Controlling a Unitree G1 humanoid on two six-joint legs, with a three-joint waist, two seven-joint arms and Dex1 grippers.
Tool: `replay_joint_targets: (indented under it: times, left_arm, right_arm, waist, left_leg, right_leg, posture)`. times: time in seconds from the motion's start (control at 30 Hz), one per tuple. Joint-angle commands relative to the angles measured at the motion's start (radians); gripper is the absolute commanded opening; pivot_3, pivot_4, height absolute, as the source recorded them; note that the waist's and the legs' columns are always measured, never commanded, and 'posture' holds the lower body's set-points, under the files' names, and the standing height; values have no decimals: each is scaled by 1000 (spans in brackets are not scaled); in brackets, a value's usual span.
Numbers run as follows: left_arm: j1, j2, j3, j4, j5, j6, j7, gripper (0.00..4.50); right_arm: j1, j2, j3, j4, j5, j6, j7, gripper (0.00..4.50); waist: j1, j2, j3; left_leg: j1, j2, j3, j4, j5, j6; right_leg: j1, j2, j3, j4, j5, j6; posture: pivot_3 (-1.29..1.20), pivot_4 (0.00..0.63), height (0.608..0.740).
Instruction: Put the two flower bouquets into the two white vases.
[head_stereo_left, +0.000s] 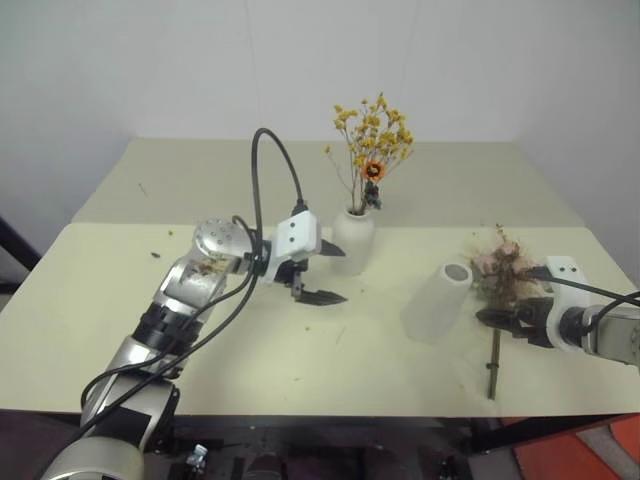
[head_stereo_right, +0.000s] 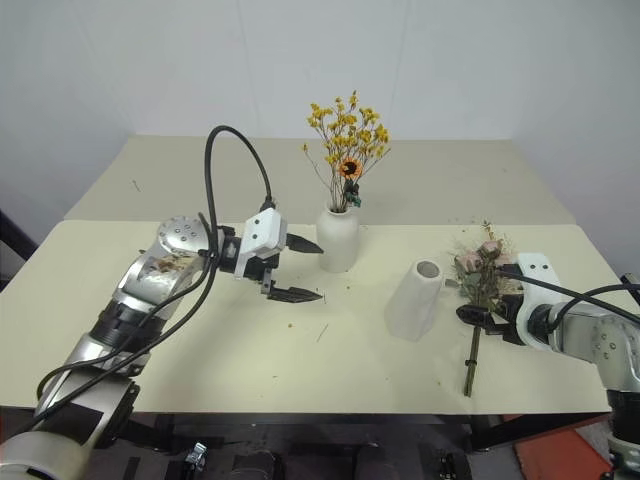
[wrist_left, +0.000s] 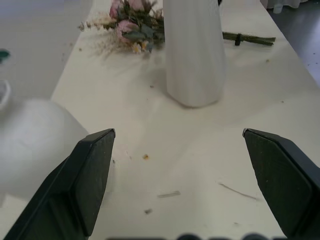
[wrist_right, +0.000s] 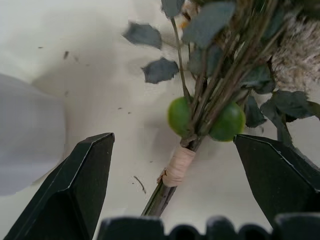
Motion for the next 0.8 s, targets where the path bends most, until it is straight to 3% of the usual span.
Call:
replay_joint_targets:
  times: [0.03,0.13,0.47,0.5,0.67,0.8]
  left_arm:
    - [-36,-19,1,17,8,-34,0,4478]
    - [-34,-26,9,12,7,-33,-6,4500]
    - [-27,-17,11,11,18,-48,-3,4500]
    - [-28,-18,12,14,20,-52,-1,4500]
    - [-31,-23,9,19,19,-59,-2,4500]
    - [-40,-28,11,21,15,-57,-5,4500]
  right_arm:
    - [-35,11,18,14,-42,13,-7,4500]
    - [-46,25,18,27,-54,34,-2,3924]
    - [-62,46,0,24,-82,69,12,423]
    - [-63,47,-1,24,-84,71,13,249]
    - [-69,83,-50,24,-107,84,-20,244]
    - [-60,165,-139,-53,-204,-128,-137,244]
  waist:
    - [-3,0,0]
    - [-6,0,0]
    - [-5,0,0]
    - [-5,0,0]
    - [-4,0,0]
    - [-4,0,0]
  left_leg:
    - [0,0,0,0,0,0]
    - [1,0,0,0,0,0]
    - [1,0,0,0,0,0]
    - [1,0,0,0,0,0]
    - [1,0,0,0,0,0]
    - [0,0,0,0,0,0]
  right_leg:
    - [0,0,0,0,0,0]
    - [0,0,0,0,-2,4]
    - [0,0,0,1,-3,5]
    - [0,0,0,1,-3,5]
    - [0,0,0,1,-3,5]
    - [0,0,0,1,-3,5]
  posture:
    - [0,150,740]
    - [0,150,740]
    - [0,150,740]
    - [0,150,740]
    - [0,150,740]
    - [0,150,740]
